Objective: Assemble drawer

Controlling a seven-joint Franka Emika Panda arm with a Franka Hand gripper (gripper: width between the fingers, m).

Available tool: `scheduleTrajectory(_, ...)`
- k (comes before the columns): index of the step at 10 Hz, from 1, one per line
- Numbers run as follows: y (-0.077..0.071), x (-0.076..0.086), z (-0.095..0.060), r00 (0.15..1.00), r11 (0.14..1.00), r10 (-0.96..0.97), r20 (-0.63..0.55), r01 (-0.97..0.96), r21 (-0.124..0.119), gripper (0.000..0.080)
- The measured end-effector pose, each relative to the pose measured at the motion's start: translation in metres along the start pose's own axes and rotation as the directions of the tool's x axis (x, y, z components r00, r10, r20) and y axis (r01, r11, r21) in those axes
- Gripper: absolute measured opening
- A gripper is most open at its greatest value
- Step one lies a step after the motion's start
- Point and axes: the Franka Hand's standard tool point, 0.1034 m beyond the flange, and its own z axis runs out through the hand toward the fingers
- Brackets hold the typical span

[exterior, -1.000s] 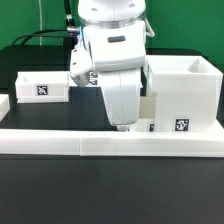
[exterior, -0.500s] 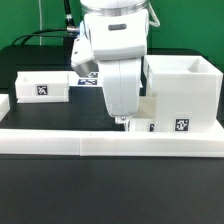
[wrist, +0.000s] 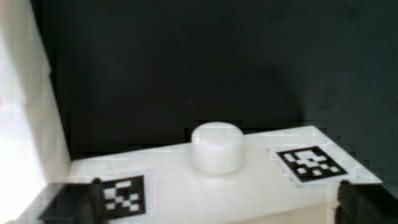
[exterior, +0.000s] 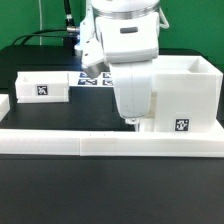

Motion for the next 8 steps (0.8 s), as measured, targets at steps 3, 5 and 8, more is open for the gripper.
scheduleTrajectory(3, 0.0, 0.004, 0.001, 1.0, 1.0, -0.005, 0.002, 0.005, 0.006, 0.0648)
scheduleTrajectory(5, 0.001, -0.002, 0.003, 1.0, 1.0, -0.025, 0.0, 0.025, 0.016, 0.0648)
scheduleTrajectory(8, 0.002, -0.026, -0.001, 0.997, 0.997, -0.077, -0.002, 0.077, 0.014, 0.0648)
